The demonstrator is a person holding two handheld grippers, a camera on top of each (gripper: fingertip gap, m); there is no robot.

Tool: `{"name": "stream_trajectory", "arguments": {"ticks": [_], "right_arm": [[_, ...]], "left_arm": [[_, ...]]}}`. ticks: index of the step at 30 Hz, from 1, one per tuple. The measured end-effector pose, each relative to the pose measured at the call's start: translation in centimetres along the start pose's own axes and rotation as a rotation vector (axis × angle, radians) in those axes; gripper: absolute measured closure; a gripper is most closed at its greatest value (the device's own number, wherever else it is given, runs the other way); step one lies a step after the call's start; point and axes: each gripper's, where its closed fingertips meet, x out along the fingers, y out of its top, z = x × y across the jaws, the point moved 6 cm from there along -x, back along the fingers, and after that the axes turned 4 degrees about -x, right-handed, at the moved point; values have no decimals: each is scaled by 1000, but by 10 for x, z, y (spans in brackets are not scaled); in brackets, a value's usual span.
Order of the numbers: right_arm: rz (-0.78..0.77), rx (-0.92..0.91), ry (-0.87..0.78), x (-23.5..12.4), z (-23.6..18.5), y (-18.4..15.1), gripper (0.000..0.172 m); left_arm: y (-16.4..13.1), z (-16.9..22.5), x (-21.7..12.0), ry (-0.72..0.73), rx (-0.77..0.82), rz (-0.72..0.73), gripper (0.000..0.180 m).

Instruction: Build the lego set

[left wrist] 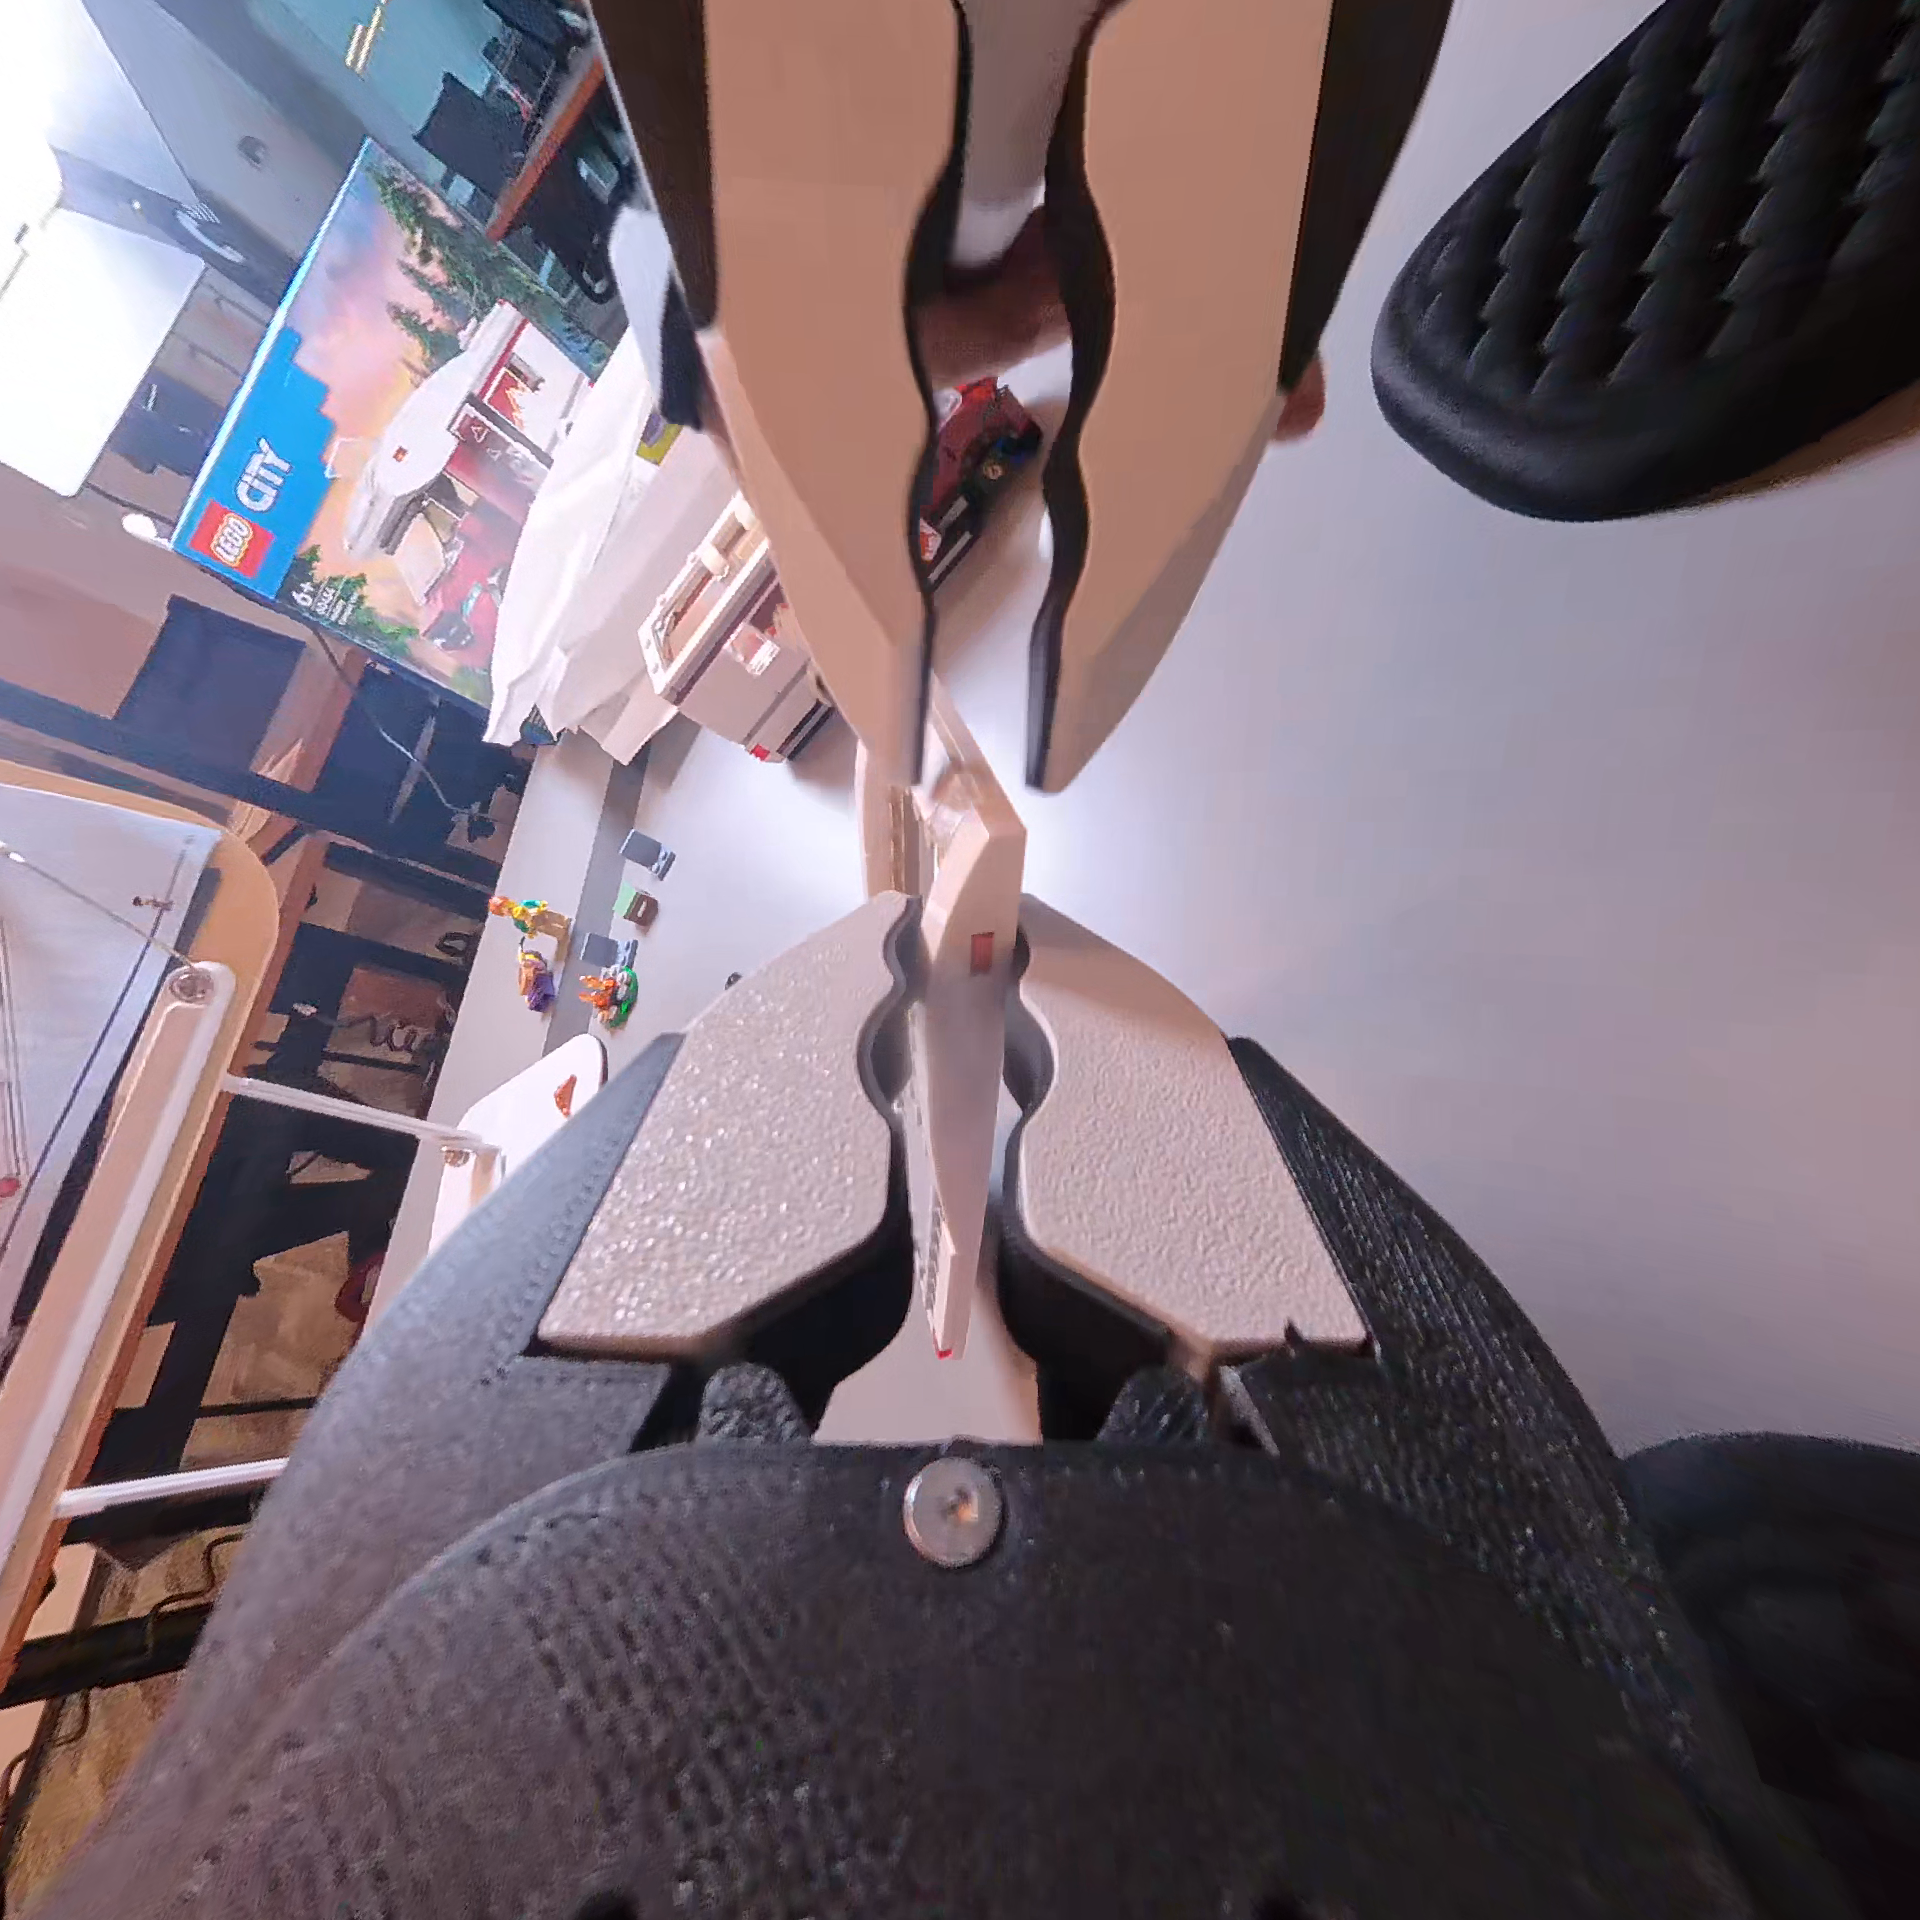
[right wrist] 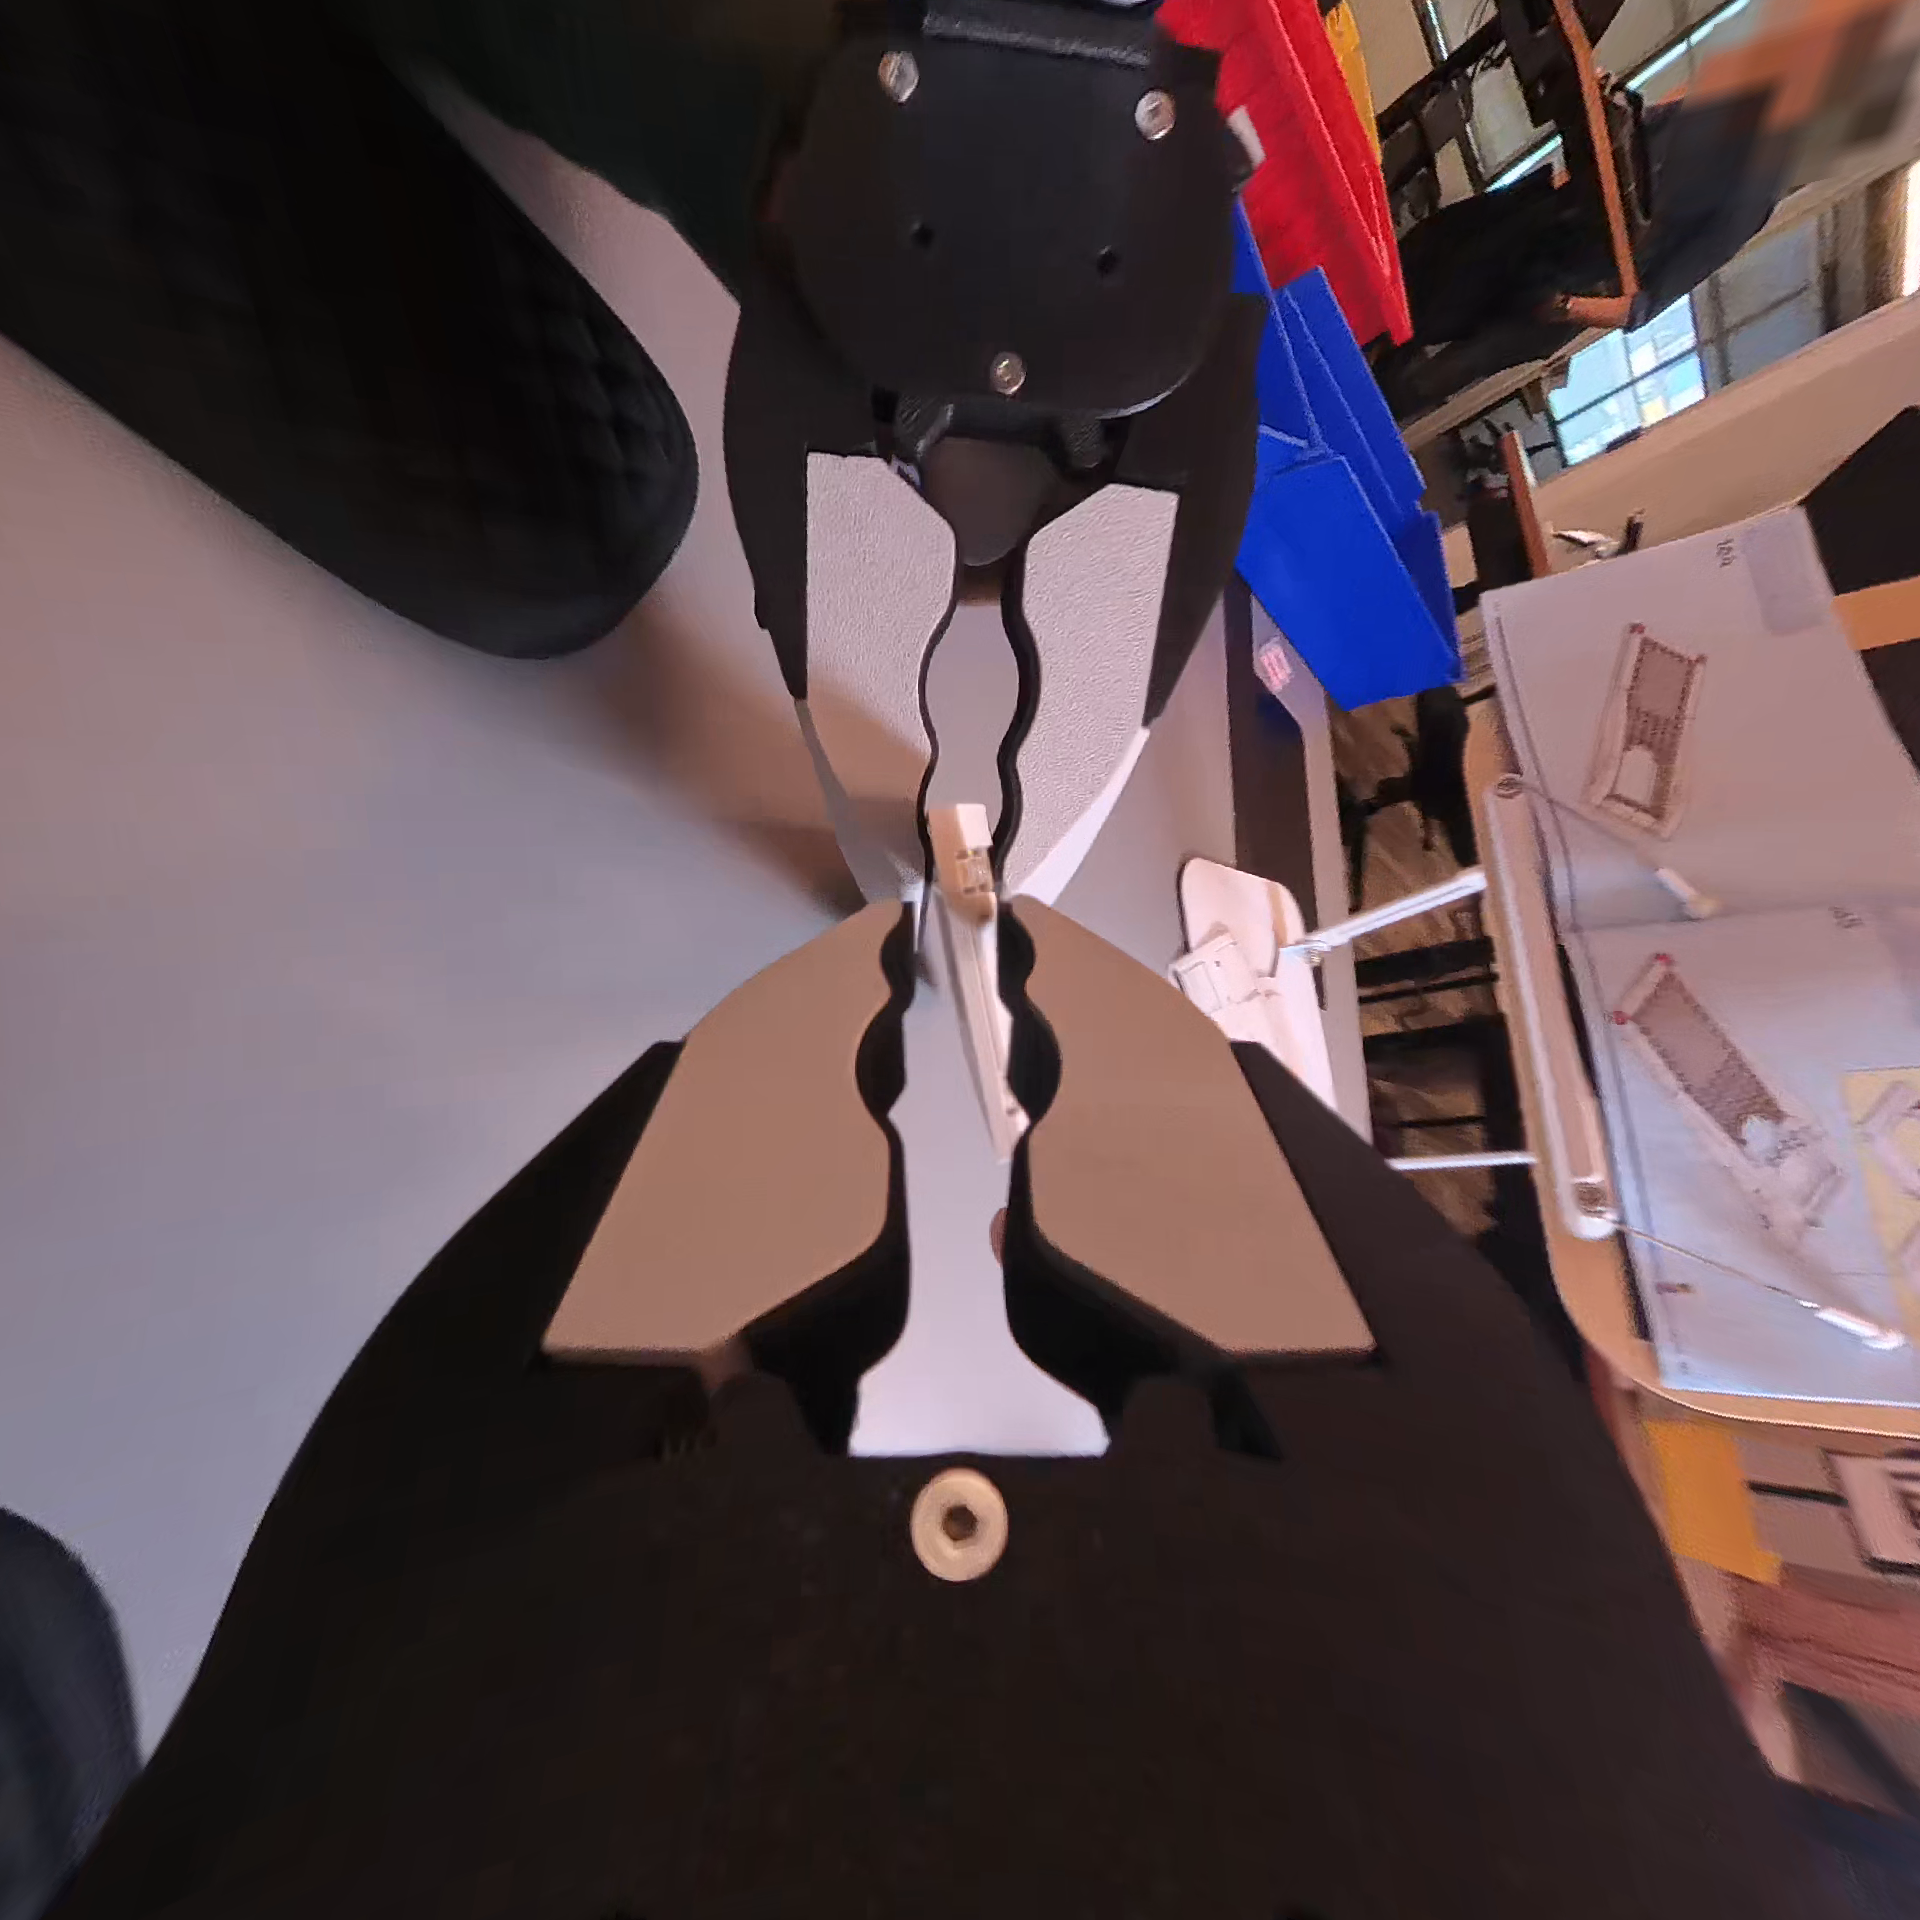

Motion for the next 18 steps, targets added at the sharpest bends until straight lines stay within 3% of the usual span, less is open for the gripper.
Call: {"name": "stream_trajectory", "arguments": {"ticks": [6,18], "right_arm": [[-58,-17,-20,1,-2,3,164],[48,116,-40,2,2,5,162]], "left_arm": [[2,3,-2,-22,-51,12,168],[3,1,-16,-61,-118,105,168]]}}
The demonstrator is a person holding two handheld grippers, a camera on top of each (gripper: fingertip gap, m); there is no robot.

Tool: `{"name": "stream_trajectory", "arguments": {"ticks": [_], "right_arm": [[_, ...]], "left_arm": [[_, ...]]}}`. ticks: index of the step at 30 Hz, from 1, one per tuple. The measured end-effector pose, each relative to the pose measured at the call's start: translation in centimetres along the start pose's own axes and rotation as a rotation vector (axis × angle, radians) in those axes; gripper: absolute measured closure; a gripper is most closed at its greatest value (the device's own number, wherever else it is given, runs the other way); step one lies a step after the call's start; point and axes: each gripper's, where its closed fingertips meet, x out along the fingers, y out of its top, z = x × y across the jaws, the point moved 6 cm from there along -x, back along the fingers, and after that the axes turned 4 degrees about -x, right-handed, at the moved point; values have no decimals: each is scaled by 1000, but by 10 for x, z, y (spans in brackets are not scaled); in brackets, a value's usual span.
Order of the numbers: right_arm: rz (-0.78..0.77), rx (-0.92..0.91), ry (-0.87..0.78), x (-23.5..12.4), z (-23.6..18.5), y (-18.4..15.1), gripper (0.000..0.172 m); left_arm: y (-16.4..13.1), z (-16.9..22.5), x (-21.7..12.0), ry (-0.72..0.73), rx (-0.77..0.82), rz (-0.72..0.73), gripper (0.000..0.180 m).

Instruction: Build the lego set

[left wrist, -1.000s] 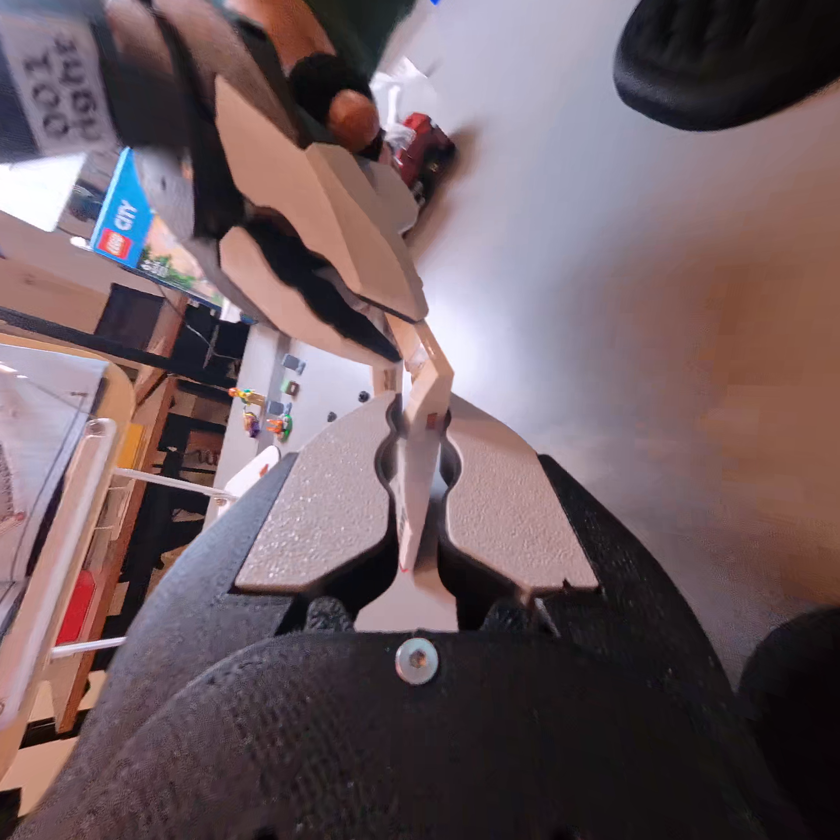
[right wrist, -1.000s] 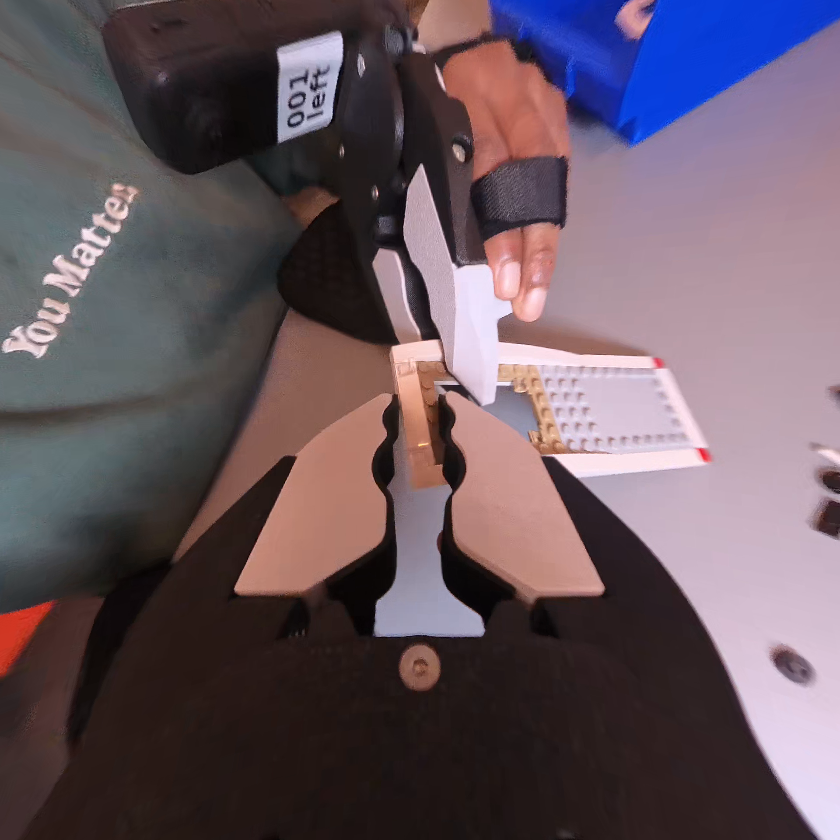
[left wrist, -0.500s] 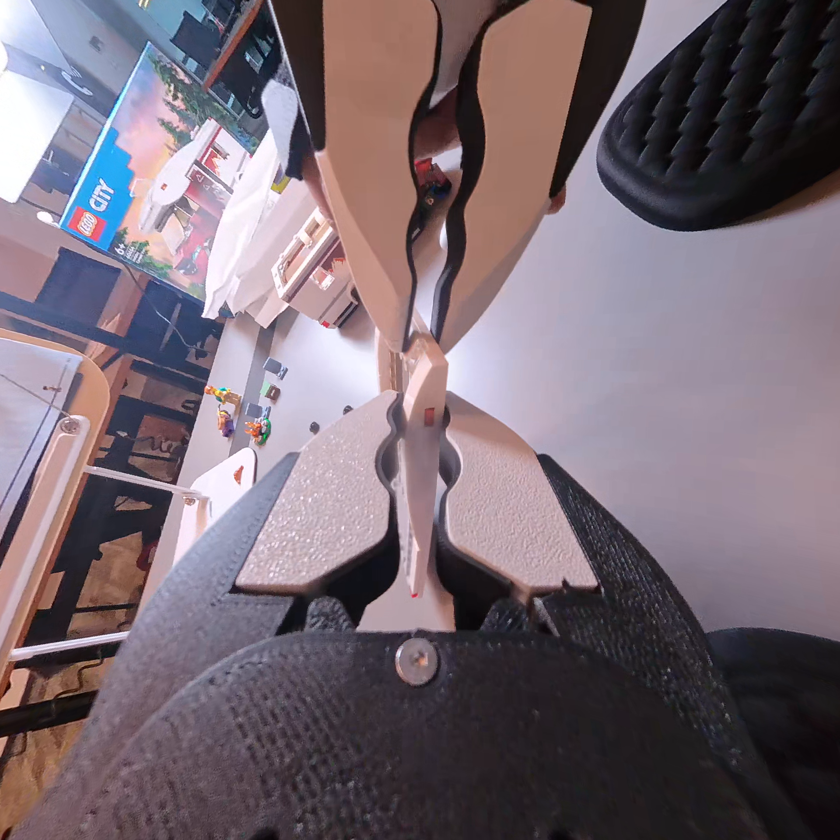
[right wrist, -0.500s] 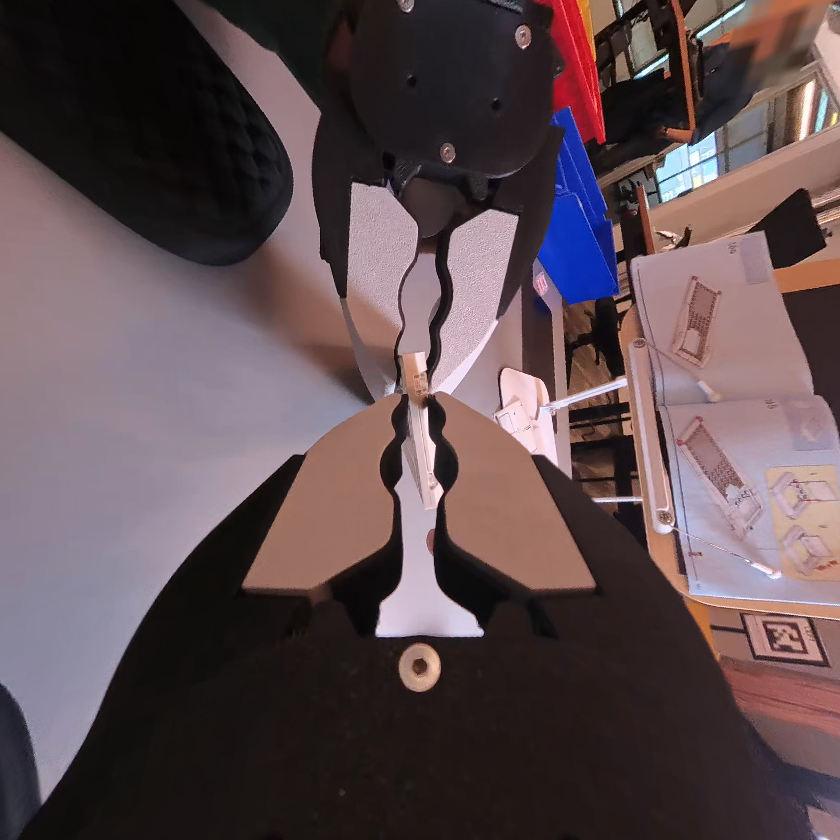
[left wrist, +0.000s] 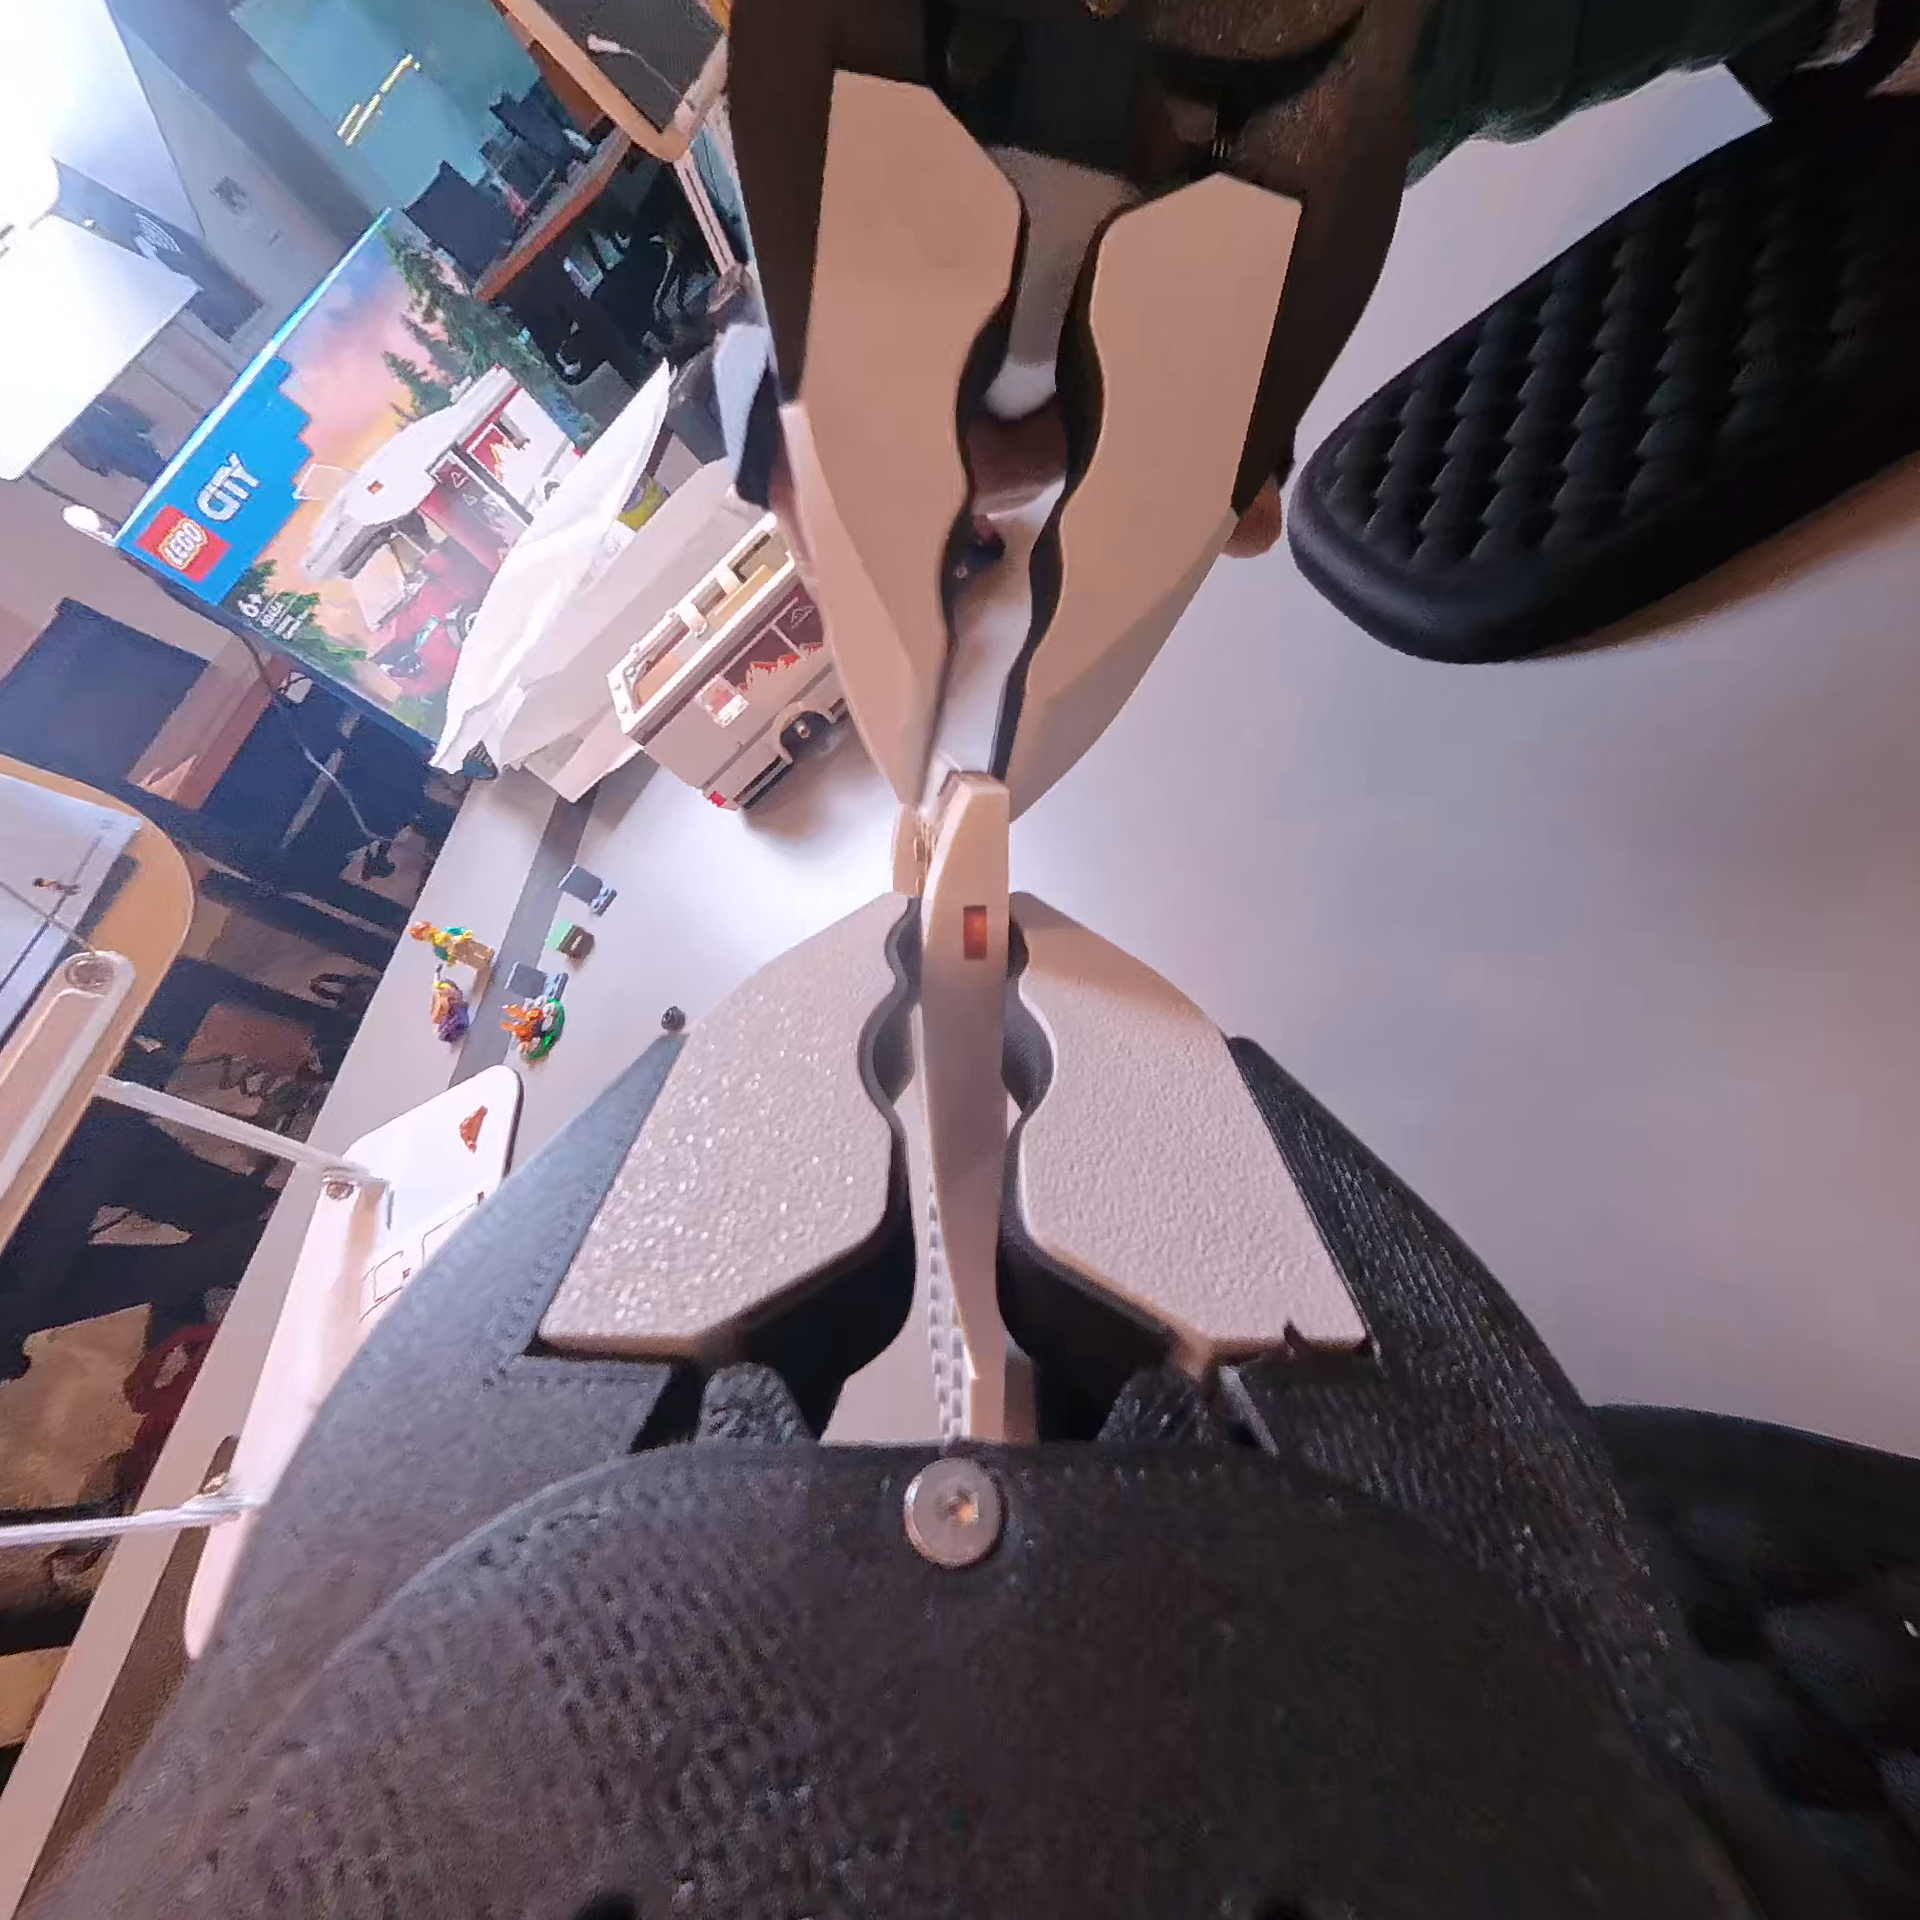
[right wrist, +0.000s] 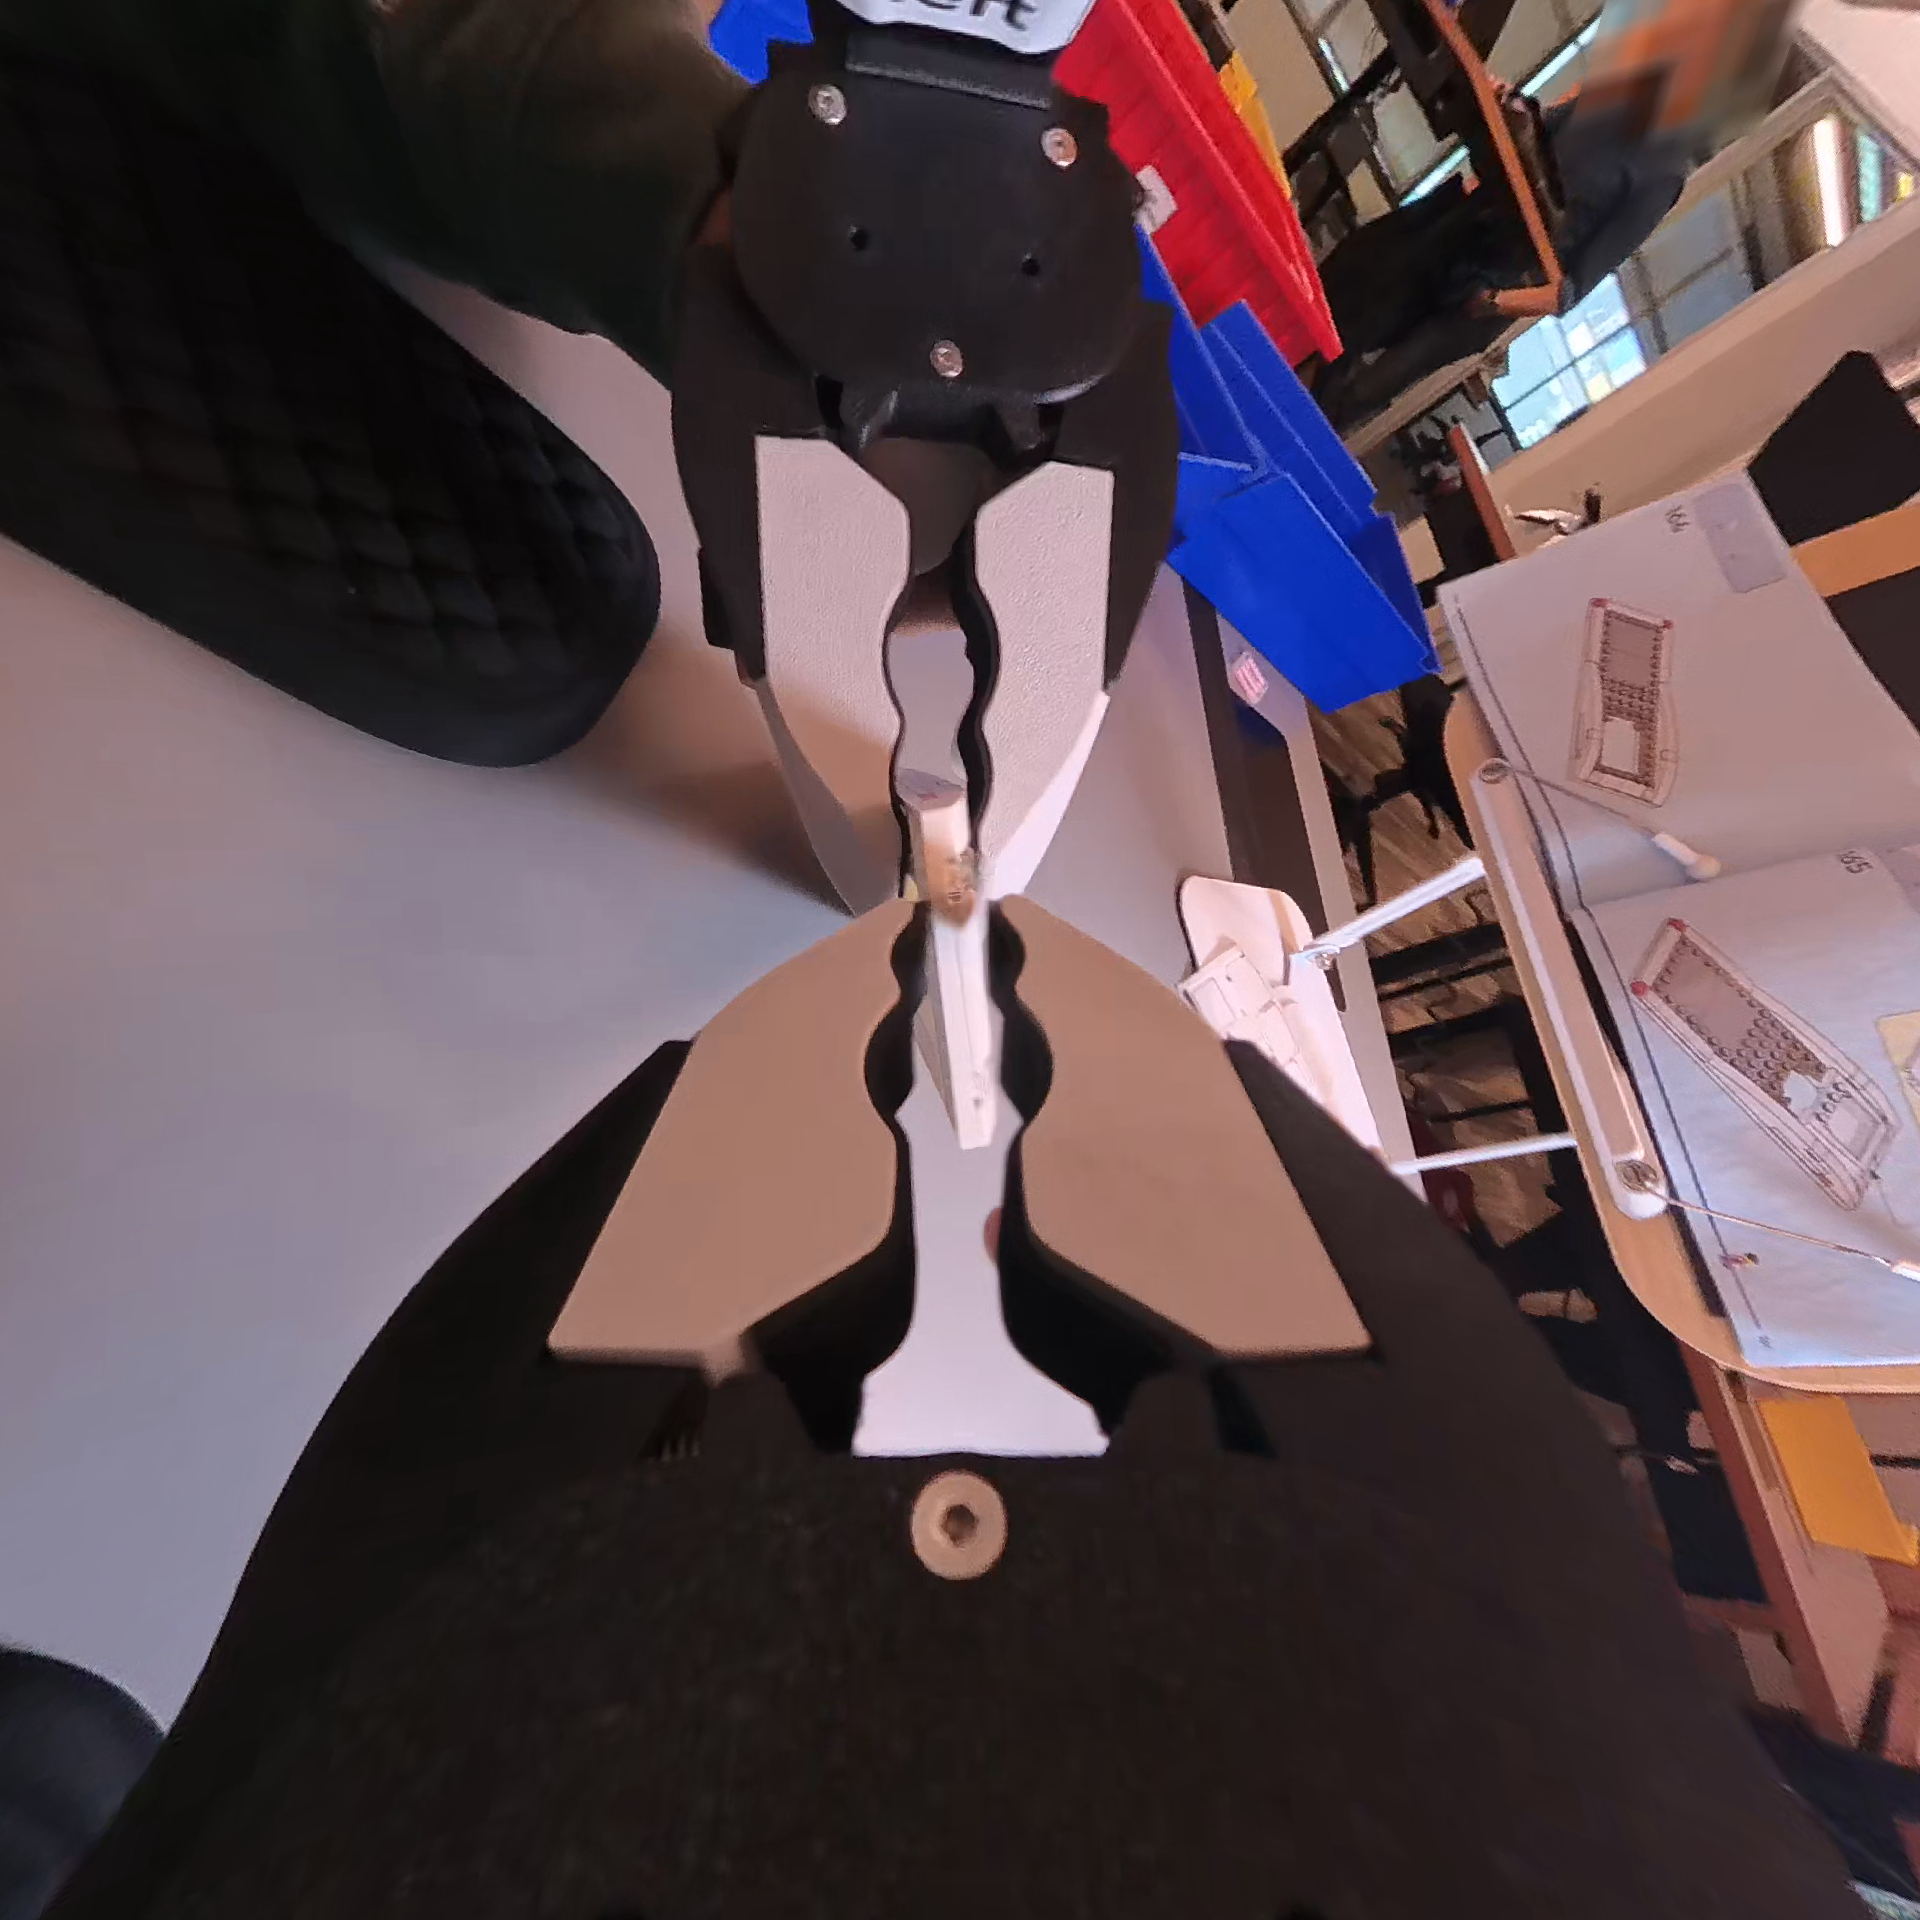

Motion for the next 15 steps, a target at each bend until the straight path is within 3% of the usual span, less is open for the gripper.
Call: {"name": "stream_trajectory", "arguments": {"ticks": [2,6,15], "right_arm": [[-50,-12,14,-2,1,-7,144],[-59,-69,-36,-2,0,-11,163],[-109,-126,-81,-3,-3,-8,164]], "left_arm": [[0,0,-2,8,12,3,168],[3,0,-4,-6,-14,30,168],[5,0,-6,-22,-44,51,168]]}}
